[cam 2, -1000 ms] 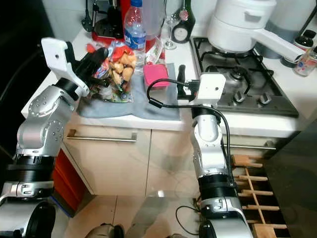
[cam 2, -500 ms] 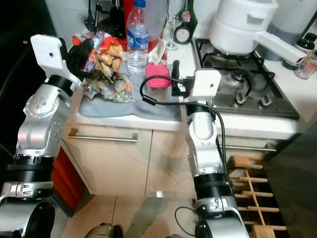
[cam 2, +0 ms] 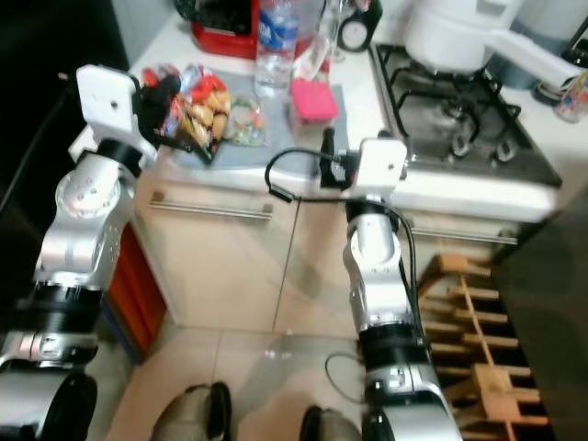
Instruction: Restocking fridge
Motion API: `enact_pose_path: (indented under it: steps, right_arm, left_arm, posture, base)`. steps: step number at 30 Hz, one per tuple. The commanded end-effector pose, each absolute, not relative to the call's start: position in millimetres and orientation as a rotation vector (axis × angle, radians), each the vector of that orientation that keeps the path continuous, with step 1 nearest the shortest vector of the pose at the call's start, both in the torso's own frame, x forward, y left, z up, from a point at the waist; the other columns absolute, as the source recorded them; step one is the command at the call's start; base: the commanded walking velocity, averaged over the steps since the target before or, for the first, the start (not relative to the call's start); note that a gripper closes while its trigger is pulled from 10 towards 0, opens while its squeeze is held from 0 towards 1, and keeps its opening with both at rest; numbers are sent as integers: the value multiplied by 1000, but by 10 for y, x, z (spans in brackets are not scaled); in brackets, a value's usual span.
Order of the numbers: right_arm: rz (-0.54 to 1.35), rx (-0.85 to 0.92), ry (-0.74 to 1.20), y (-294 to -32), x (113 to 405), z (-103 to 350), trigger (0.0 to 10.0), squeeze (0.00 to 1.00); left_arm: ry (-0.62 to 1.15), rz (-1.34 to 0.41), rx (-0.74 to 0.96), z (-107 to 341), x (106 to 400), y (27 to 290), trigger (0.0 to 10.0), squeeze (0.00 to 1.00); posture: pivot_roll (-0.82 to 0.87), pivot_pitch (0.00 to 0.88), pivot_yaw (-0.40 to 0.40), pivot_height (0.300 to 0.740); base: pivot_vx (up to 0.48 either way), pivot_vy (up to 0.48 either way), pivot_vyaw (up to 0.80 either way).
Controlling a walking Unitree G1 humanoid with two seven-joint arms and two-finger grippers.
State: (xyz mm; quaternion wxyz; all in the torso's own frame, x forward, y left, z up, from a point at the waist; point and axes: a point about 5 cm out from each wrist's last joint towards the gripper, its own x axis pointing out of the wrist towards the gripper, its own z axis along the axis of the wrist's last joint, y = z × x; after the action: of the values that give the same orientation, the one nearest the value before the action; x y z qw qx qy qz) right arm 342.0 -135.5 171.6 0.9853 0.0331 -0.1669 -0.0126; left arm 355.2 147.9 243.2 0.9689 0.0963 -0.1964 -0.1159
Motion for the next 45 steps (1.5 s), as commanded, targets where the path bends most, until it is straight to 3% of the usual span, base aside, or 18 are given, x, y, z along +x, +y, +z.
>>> enact_pose_path:
  steps: [1, 13, 20, 26, 32, 38, 45]
  right_arm:
    - [-44, 82, -316, -1362, 3424, 1672, 10000, 0]
    - [-49, 59, -281, -1394, 3377, 1544, 10000, 0]
    - [-163, 55, -203, -1664, 3283, 1314, 10000, 0]
    - [-252, 25, -142, -1819, 3107, 1093, 10000, 0]
    - [-208, -15, -122, -1771, 3134, 1071, 10000, 0]
    - [-181, -24, -102, -1773, 3178, 1079, 10000, 0]
    - [-206, -27, -103, -1879, 3192, 1095, 10000, 0]
  left_arm:
    - [-430, -241, 213, 2513, 3552, 1489, 10000, 0]
    - [-408, -260, 222, 2402, 3536, 1448, 10000, 0]
    - [-348, -295, 179, 2171, 3473, 1402, 10000, 0]
    - [-242, -391, 108, 1725, 3267, 1195, 10000, 0]
    - [-223, -462, 44, 1582, 3071, 990, 10000, 0]
    - [-272, -484, 24, 1651, 3084, 963, 10000, 0]
    - [-298, -561, 20, 1734, 3072, 881, 10000, 0]
  posture:
    - [54, 0, 12, 740]
    - [50, 0, 11, 740]
    - [32, 0, 22, 740]
    - [-4, 0, 48, 740]
    - [-26, 0, 44, 740]
    - [-40, 0, 15, 740]
    - [-62, 0, 40, 740]
  base:
    - [-304, 0, 0]
    - [-300, 0, 0]
    - [-174, 0, 0]
    - [0, 0, 0]
    - [0, -429, 0]
    - [0, -445, 0]
    - [0, -446, 0]
